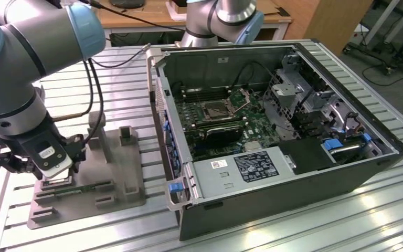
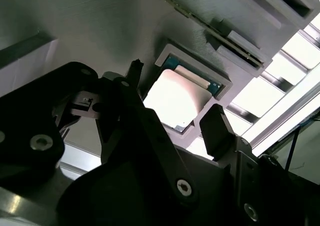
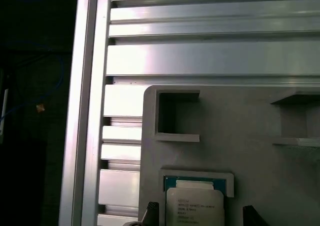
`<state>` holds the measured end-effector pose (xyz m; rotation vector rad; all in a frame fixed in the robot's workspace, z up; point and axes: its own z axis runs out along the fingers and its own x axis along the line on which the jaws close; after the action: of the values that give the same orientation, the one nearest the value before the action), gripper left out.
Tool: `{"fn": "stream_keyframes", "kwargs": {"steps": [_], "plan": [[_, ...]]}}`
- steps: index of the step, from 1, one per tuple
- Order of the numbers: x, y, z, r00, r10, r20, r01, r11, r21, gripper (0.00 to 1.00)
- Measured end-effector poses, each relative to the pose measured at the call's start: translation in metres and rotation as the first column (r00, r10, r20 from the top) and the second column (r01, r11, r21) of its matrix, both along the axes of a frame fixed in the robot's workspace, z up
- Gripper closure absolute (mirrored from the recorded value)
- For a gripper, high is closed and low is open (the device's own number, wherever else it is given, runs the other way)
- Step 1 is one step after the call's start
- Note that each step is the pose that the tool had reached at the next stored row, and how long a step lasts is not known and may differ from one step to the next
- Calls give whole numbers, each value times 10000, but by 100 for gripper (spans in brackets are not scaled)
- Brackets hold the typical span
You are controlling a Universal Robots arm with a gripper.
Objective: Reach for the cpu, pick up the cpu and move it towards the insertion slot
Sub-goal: 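Pick up the cpu and move it towards the insertion slot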
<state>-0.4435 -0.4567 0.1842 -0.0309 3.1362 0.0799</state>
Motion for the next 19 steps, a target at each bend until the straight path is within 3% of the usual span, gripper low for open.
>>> {"fn": "stream_keyframes", "kwargs": {"steps": [14, 16, 17, 19], "plan": [[-5, 18, -59, 10000, -45, -1, 45, 10000, 57, 26], [-5, 18, -59, 10000, -45, -1, 45, 10000, 57, 28], [-5, 18, -59, 10000, -45, -1, 45, 10000, 57, 35], [-5, 18, -59, 10000, -45, -2, 45, 10000, 57, 35]]}}
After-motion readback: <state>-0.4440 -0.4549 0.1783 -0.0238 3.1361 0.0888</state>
